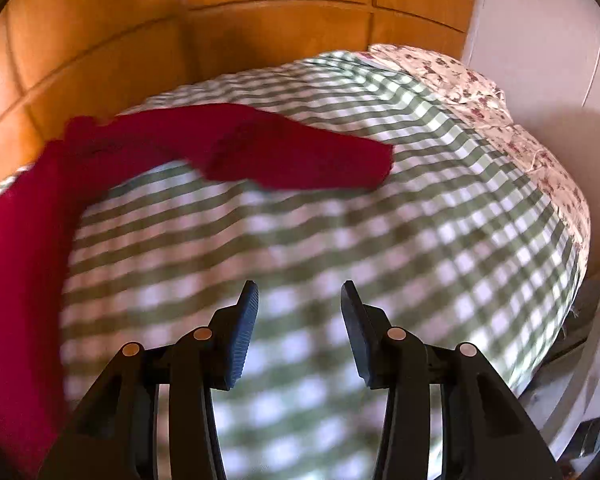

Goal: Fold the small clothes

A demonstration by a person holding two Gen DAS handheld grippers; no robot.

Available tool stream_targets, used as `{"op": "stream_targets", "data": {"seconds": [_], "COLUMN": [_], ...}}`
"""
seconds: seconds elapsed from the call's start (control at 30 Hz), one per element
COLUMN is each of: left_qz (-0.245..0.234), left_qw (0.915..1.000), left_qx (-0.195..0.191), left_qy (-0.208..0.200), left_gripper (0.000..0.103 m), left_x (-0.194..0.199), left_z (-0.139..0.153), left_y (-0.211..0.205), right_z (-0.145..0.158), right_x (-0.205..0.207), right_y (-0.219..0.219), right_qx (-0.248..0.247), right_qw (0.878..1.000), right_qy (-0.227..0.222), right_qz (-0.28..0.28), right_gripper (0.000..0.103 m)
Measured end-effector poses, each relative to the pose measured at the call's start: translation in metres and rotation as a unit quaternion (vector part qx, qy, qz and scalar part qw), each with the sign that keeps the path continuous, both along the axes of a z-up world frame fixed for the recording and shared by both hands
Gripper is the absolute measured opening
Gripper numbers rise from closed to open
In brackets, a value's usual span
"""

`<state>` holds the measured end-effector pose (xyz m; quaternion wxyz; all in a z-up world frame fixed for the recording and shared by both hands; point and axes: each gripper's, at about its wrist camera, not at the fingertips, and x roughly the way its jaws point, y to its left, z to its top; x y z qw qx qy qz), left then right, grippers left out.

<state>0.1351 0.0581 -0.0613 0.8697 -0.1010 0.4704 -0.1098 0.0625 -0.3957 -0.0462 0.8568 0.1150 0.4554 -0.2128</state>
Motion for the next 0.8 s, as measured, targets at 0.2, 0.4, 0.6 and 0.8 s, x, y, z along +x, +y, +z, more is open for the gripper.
{"op": "stream_targets", "data": {"seconds": [0.2,0.4,0.6,0.8], "left_qz": [-0.021,-0.011,-0.014,-0.016], "left_qw": [0.9995,0.9993,0.9980,0.9975], "left_qx": [0.024,0.035,0.061,0.067], "left_qy": [0.009,0.002,-0.004,-0.015], "left_gripper": [0.054,0.059,0.067,0.071], "left_x": [0.015,0.040,0.060,0.068], "left_z": [-0.009,-0.014,-0.024,-0.027], "left_y": [-0.027,-0.036,-0.052,-0.053], "right_z": [-0.015,-0.019,0.029,0.116], "right_x": [0.027,0.064,0.049,-0.004], "right_y": [-0.070,-0.077,-0.044,-0.032], "right_qx": [0.114,0.116,0.104,0.149], "right_qw": [0.987,0.990,0.992,0.971], "right_qy": [-0.069,-0.060,-0.069,-0.179], "right_qz": [-0.085,-0.061,0.024,0.054], "right_gripper": [0.062,0.036,0.003,0.000]}}
